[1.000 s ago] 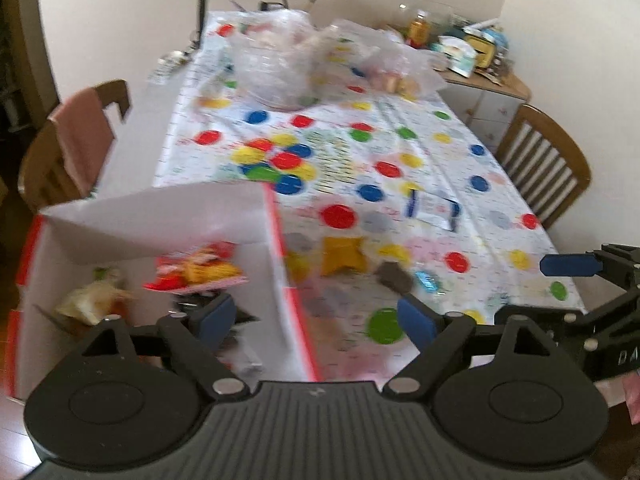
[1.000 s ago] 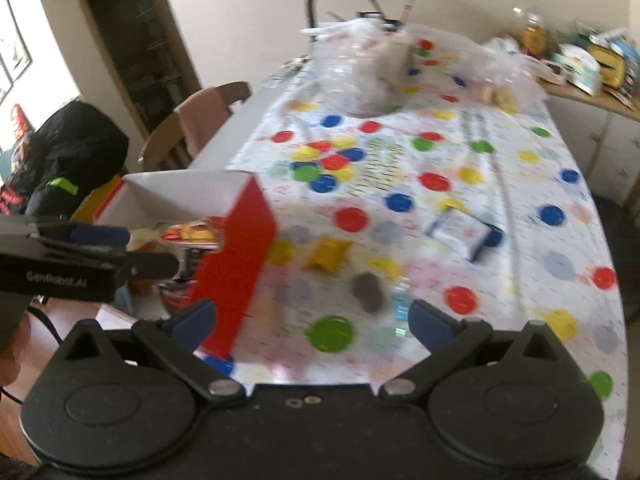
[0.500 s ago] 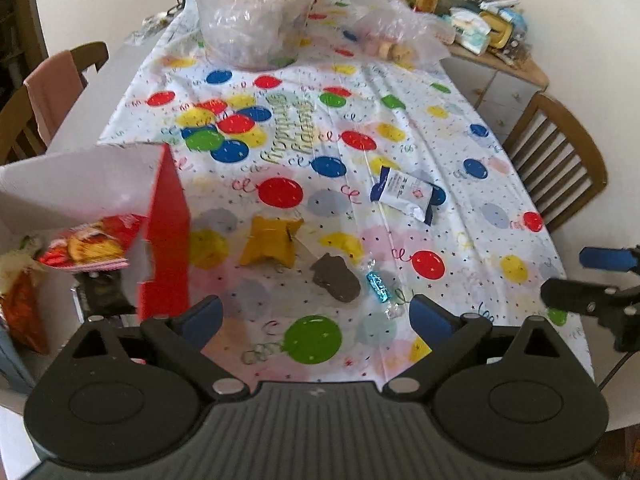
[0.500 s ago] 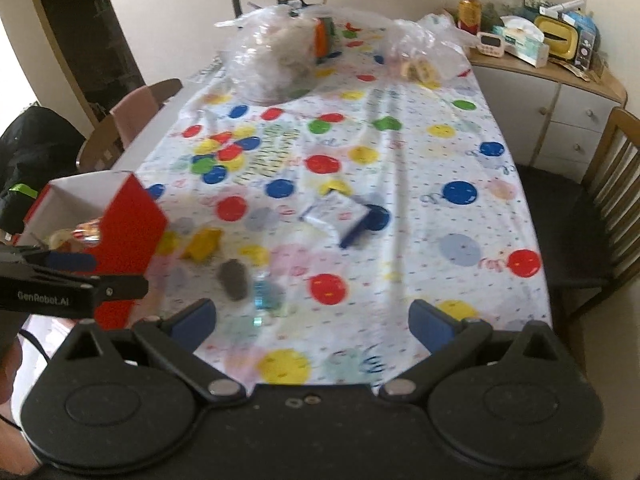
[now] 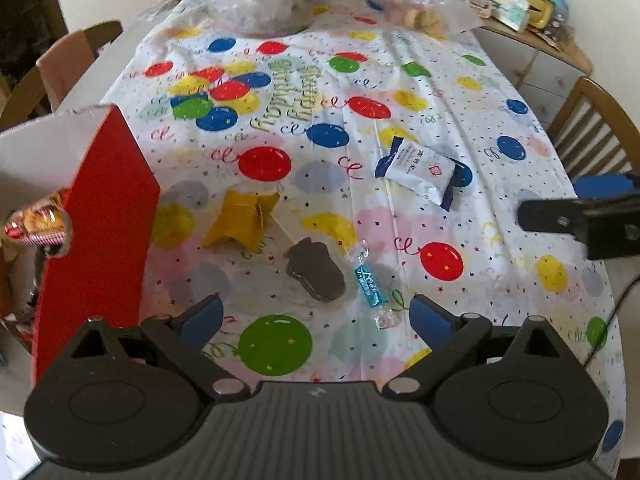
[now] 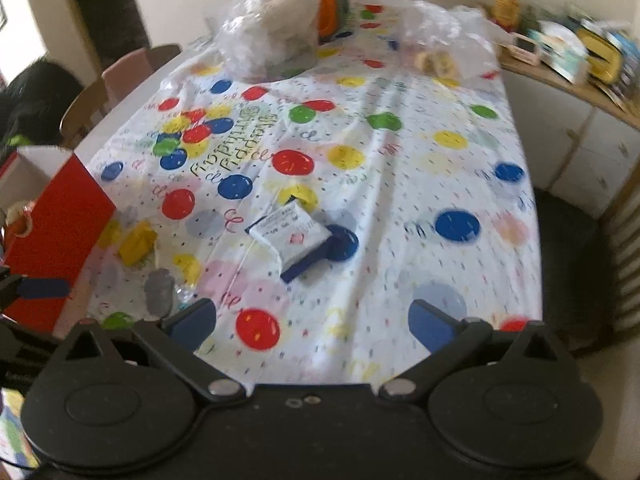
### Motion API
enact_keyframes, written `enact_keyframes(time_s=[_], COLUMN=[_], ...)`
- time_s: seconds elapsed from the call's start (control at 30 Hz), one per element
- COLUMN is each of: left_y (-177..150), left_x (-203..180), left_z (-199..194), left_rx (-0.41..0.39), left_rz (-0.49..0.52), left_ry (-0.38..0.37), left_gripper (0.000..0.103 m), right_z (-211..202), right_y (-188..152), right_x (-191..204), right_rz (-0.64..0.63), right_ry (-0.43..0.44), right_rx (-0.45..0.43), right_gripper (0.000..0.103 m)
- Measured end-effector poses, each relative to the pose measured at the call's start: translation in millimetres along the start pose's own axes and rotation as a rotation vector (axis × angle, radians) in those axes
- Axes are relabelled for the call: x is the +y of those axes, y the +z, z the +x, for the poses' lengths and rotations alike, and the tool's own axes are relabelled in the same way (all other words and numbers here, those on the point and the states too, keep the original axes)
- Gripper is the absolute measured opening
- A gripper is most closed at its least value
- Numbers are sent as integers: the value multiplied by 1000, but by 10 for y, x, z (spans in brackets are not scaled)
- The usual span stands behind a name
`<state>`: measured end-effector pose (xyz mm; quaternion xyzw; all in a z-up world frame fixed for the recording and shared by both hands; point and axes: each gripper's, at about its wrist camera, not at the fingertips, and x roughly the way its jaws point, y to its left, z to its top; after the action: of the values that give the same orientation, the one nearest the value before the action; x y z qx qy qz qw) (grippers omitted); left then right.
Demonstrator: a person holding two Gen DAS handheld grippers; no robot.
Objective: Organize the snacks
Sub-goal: 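Grasp the white packet with the right tool while the left tool grasps the blue candy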
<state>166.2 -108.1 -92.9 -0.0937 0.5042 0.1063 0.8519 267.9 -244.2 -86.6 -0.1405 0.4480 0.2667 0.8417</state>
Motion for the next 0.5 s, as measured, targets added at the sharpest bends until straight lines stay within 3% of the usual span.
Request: enact_keyframes(time_s=[0.23,0.5], left_y=[78,113], left_x=[-62,-136], left_z=[211,346], left_rx=[46,68], left_rz=[-77,-86], left_ry=[47,61], left_gripper=[100,99], right_z=[484,981], right_y=[297,434], right_x=[104,134], right_rz=[-208,-297], right_ry=[38,58], right_rx=[35,78], right_gripper=[103,96])
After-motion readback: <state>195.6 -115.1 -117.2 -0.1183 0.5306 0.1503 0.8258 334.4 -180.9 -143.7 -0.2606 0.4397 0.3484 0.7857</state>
